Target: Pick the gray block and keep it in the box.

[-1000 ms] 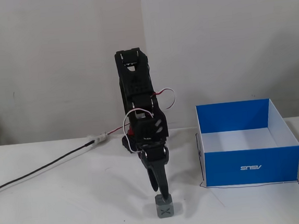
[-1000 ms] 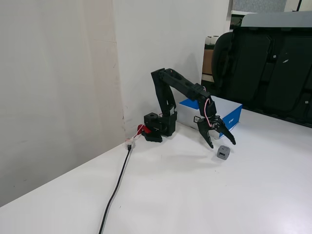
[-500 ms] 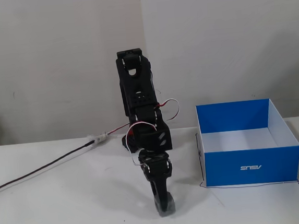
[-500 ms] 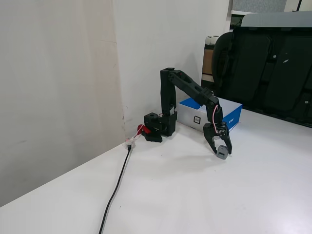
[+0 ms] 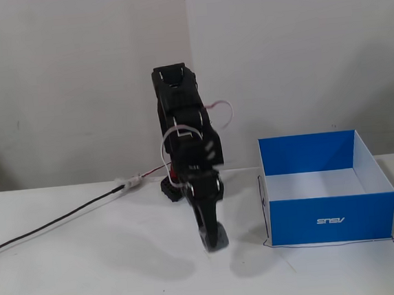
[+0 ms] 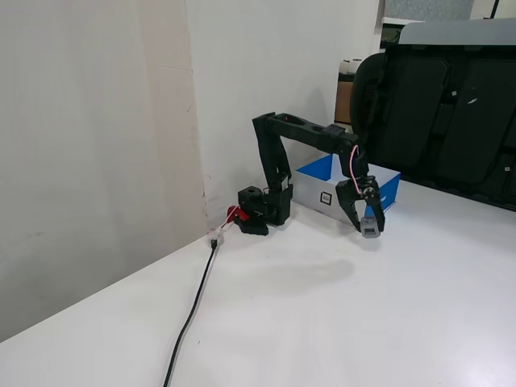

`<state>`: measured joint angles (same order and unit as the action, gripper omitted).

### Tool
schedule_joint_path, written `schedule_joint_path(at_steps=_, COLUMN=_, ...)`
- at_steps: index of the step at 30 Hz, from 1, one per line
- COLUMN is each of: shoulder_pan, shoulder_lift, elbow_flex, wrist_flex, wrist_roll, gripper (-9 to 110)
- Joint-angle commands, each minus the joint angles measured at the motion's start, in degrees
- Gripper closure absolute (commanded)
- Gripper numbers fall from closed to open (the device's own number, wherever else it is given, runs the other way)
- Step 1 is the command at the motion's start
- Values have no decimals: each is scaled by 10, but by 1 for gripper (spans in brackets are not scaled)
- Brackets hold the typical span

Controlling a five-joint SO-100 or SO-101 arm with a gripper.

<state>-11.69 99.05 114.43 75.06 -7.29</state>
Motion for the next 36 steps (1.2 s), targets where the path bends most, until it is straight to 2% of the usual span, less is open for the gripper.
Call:
schedule_joint_path(at_steps=1, shoulder_pan=-10, shoulder_lift=127, elbow_flex=-52, wrist_flex=28, wrist_roll=3, gripper=101)
schedule_joint_path(at_steps=5, shoulder_pan=-71, shoulder_lift=237, elbow_flex=-40, wrist_flex=64, wrist_roll=2, gripper=101)
schedule_joint_path(at_steps=9, shoulder_pan=-192, shoulder_lift=319, elbow_flex=-31, wrist_flex=95, wrist_roll=3, gripper=101)
schedule_joint_path(at_steps=19, shoulder_pan=-423, shoulder_lift=355, elbow_flex=8, wrist_flex=91, wrist_roll=-4, gripper=101)
schedule_joint_path(at_steps=23, shoulder_pan=-472, shoulder_lift=355, elbow_flex=30, wrist_flex=80, wrist_roll=-4, gripper=101)
schedule_joint_path(at_steps=24, shoulder_pan=-473, shoulder_lift=359, elbow_flex=31, wrist_flex=80, wrist_roll=8, gripper=99)
schedule_joint_path(at_steps=25, shoulder_pan=-473, shoulder_lift=369, elbow_flex=33, wrist_flex=80, wrist_roll=10, gripper=83)
schedule_joint_path(at_steps=28, shoulder_pan=-459, shoulder_lift=374, elbow_flex=37, wrist_flex=73, wrist_roll=10, gripper=76)
schedule_joint_path(at_steps=32, shoulder_pan=-421, shoulder_lift=388, elbow_flex=25, wrist_flex=67, wrist_roll=10, gripper=77)
schedule_joint_path(at_steps=34, shoulder_pan=-367, shoulder_lift=395, elbow_flex=10, wrist_flex=69, wrist_roll=10, gripper=87)
schedule_joint_path(at_steps=36, shoulder_pan=-314, shoulder_lift=396, elbow_flex=5, wrist_flex=69, wrist_roll=10, gripper=90)
